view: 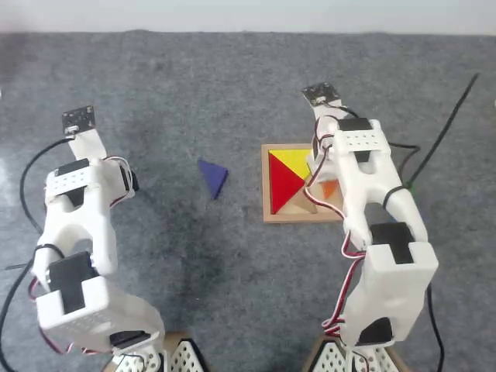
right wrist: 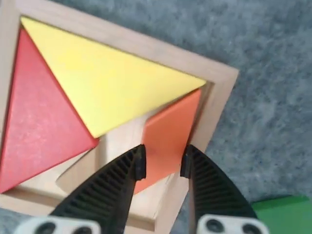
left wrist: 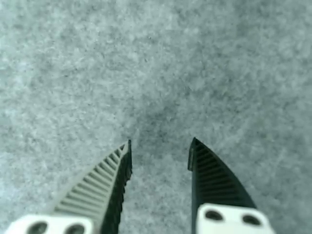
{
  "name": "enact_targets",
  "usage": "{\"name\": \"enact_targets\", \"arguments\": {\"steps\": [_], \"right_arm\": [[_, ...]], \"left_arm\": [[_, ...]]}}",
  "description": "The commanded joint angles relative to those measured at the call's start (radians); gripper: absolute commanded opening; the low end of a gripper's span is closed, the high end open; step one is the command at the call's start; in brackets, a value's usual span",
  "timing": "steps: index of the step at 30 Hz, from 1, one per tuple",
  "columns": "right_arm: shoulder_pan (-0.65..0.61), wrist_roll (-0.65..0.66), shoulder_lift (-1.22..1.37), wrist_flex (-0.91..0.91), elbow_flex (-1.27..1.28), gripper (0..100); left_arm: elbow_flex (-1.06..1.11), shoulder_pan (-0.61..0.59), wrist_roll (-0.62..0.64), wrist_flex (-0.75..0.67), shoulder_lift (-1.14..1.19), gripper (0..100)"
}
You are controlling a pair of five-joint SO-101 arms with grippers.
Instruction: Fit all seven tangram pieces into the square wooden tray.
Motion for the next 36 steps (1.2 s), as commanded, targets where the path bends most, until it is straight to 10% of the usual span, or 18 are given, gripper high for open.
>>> {"name": "enact_targets", "arguments": {"steps": [1,36], "right_arm": [[-0.010,0.014,-0.015,-0.045,-0.052,14.3],[0.015,-0.094,-0.012,-0.203,0.043,14.3]], "left_arm": [[-0.033,0.018,-0.011,-0.017,-0.003,19],[-0.031,0.021,-0.011,-0.018,-0.002,19]]}}
